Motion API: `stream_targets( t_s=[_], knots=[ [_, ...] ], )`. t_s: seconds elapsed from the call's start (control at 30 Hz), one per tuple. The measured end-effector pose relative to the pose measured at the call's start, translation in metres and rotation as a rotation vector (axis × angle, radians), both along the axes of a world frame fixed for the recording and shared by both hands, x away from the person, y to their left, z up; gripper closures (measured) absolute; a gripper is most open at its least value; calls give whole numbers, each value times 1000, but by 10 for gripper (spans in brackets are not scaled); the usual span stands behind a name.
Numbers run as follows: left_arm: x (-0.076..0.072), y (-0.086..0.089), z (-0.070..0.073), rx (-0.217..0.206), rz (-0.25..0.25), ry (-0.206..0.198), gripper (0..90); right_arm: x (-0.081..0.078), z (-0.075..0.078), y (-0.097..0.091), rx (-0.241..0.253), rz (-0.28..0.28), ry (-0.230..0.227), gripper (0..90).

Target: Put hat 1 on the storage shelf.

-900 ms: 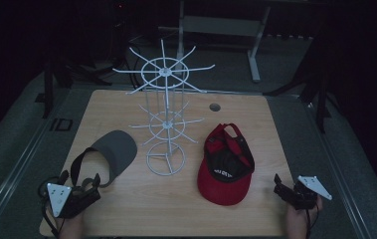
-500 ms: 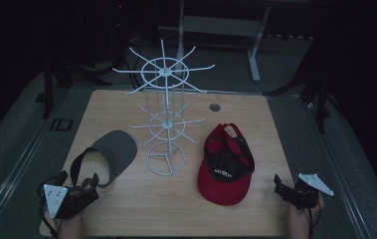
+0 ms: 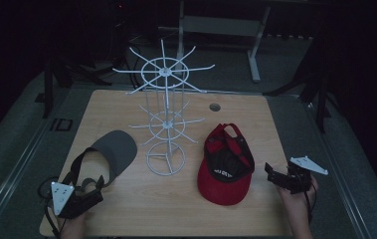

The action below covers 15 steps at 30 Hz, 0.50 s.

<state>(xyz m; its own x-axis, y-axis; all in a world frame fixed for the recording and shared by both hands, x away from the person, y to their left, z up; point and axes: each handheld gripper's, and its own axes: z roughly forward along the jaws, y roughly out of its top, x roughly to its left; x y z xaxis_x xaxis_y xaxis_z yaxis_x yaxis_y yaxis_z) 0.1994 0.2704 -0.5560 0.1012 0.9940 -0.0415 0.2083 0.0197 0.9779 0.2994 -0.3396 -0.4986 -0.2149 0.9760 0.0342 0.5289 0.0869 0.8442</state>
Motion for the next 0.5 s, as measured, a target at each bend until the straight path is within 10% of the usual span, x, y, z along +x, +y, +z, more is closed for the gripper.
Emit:
stream_targets(
  t_s=[0.5],
  knots=[
    [-2, -5, 2, 0, -46, -17, 23, 49, 1, 50, -27, 138, 46, 128]
  ],
)
